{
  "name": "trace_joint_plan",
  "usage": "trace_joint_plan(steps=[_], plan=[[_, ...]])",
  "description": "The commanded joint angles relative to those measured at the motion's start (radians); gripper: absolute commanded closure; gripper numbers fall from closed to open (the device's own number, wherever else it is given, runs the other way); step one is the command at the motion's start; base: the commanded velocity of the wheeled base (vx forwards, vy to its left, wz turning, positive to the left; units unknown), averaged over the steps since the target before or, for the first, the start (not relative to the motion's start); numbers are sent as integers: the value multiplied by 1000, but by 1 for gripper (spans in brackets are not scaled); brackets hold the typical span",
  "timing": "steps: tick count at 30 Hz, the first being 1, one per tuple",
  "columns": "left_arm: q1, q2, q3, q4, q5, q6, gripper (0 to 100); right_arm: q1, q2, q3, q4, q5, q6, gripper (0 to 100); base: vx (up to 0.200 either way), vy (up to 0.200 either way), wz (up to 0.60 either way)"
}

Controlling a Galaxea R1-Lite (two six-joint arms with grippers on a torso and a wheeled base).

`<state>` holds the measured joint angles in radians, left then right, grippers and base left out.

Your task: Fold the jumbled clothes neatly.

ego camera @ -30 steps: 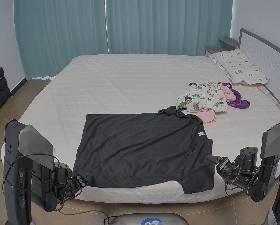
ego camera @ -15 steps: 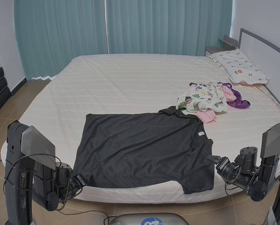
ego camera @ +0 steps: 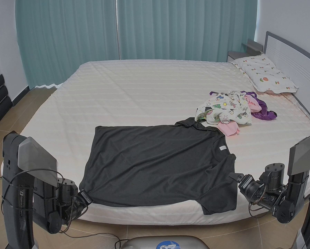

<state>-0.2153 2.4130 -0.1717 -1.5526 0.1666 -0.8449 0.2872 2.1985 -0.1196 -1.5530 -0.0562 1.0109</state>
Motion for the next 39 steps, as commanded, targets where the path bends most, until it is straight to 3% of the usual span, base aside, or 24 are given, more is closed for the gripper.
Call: trace_joint_plan(steps=[1, 9, 11, 19, 27, 39], plan=[[-7, -87, 8, -18, 4, -2, 100, 3, -6, 0, -15, -5, -8, 0, 0, 0, 0], [-6, -137, -34, -18, -4, 13, 100, -7, 10, -40, 7, -5, -75, 0, 0, 0, 0], [-1, -150, -38, -18, -9, 3, 100, -17, 10, -78, 59, -4, -141, 0, 0, 0, 0], [13, -160, -38, -18, -15, -65, 100, -94, 1, -216, 314, 36, -212, 0, 0, 0, 0], [16, -164, -42, -18, -21, -100, 100, -102, 24, -407, 547, 99, -216, 0, 0, 0, 0], [22, -167, -42, -18, -21, -102, 100, -106, 147, -517, 580, 95, -236, 0, 0, 0, 0]])
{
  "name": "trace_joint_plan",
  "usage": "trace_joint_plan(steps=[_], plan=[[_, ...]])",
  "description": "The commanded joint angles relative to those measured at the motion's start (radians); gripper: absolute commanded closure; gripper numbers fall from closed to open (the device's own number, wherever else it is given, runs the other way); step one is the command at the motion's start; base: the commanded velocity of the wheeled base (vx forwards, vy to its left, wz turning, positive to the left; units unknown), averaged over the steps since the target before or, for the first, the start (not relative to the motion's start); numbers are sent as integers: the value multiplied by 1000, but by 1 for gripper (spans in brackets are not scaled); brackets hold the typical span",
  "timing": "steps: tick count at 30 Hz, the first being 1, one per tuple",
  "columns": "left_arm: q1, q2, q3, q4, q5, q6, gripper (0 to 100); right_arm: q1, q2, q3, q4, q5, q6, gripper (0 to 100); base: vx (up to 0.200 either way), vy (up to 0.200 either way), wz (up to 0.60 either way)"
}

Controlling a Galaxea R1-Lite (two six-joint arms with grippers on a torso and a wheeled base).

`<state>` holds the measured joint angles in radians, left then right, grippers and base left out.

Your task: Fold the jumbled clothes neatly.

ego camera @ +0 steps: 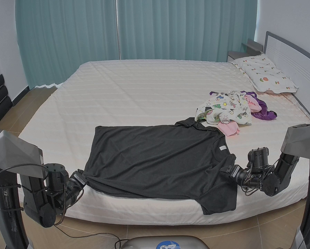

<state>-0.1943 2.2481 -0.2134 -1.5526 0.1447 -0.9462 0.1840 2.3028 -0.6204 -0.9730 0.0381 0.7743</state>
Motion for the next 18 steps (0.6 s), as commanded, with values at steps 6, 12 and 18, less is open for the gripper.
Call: trace_joint_plan(steps=[6, 12, 18], plan=[[7, 1, -6, -18, 1, 0, 100, -18, 30, -19, -12, 0, -15, 100, 0, 0, 0], [30, -2, -20, -18, 3, 0, 100, -64, 4, -82, -13, 11, -18, 100, 0, 0, 0], [50, 7, -37, -18, 3, -2, 100, -74, 29, -196, -12, 13, -18, 100, 0, 0, 0]])
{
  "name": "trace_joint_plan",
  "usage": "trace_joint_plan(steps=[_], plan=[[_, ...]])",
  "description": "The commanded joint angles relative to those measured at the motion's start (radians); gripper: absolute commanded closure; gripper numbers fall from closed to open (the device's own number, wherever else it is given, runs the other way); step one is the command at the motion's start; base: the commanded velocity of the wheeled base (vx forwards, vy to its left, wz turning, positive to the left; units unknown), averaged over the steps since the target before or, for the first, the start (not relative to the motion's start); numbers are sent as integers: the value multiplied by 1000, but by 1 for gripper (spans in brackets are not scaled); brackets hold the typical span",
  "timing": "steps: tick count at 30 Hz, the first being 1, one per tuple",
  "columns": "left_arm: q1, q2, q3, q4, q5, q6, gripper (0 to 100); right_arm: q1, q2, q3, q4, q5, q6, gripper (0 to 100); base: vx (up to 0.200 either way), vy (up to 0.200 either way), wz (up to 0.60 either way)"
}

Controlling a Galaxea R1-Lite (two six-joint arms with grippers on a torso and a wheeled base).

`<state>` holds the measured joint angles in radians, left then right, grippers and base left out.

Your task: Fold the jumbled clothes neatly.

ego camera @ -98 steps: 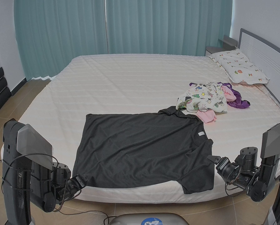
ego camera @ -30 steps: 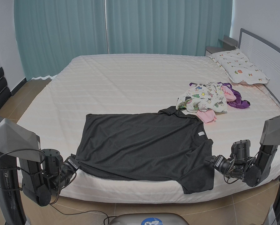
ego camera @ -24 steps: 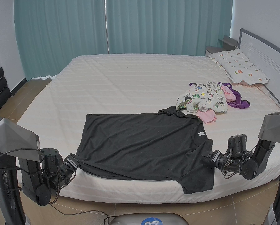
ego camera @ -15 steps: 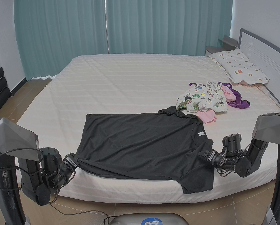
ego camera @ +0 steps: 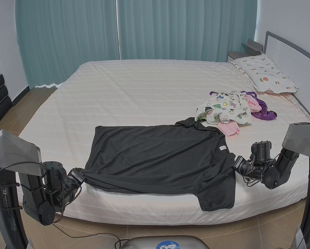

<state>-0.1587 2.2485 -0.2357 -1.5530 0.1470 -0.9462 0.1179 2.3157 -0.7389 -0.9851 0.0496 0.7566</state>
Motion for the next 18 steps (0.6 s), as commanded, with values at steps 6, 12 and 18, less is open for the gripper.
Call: trace_joint_plan(steps=[6, 12, 18], plan=[[15, 11, -20, -18, 0, -3, 100, 19, 74, -174, 11, 0, -2, 100, 0, 0, 0], [15, 20, -20, -18, 0, -3, 100, 36, 122, -192, 13, 0, -17, 0, 0, 0, 0], [15, 20, -20, -18, 0, -3, 100, -17, 77, -177, 52, -13, -31, 0, 0, 0, 0]])
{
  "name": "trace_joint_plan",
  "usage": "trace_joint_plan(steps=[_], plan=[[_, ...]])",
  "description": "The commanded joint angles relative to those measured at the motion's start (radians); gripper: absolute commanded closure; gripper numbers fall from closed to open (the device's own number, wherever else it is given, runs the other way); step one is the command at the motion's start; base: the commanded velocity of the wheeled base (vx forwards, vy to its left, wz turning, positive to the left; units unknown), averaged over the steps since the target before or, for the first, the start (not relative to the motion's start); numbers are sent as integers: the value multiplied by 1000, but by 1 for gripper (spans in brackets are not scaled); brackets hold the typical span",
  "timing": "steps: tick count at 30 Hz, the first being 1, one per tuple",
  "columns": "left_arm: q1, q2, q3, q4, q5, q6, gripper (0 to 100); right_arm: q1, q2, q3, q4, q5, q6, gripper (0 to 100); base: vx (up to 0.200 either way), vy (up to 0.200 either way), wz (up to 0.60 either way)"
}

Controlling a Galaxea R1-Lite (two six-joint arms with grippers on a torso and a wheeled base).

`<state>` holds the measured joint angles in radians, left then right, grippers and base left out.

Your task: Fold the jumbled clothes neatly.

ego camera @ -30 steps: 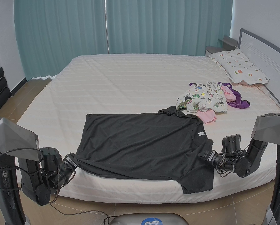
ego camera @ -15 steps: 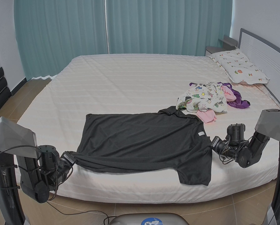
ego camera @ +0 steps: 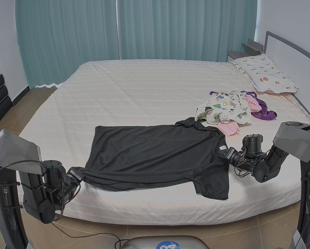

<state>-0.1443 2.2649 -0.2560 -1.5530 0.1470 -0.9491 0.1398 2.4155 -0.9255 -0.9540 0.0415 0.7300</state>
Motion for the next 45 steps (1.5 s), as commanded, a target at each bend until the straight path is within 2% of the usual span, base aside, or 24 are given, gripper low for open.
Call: trace_joint_plan(steps=[1, 5, 10, 13, 18, 28, 42, 43, 45], plan=[[0, 4, 0, -18, 0, 0, 100, -52, -41, 22, 32, -3, -4, 0, 0, 0, 0], [0, 4, 0, -18, 0, -2, 100, -69, -139, 140, 28, 15, 6, 0, 0, 0, 0], [0, 4, 1, -18, 0, -2, 100, -40, -204, 287, 20, 38, 8, 0, 0, 0, 0], [0, 4, 1, -18, 0, -2, 100, 14, -239, 422, 15, 43, 31, 0, 0, 0, 0], [-1, 4, 4, -18, 0, -2, 100, 72, -237, 525, -42, 41, 43, 0, 0, 0, 0], [-3, 4, 6, -18, 0, -2, 100, 144, -185, 545, -74, 37, 57, 0, 0, 0, 0], [-3, 16, 3, -18, 0, 0, 100, 184, -144, 475, -69, 28, 91, 0, 0, 0, 0], [-1, 16, 3, -18, 0, 0, 100, 184, -144, 475, -69, 28, 91, 100, 0, 0, 0], [-3, 16, 3, -18, 0, 0, 100, 181, -145, 478, -69, 23, 91, 100, 0, 0, 0]])
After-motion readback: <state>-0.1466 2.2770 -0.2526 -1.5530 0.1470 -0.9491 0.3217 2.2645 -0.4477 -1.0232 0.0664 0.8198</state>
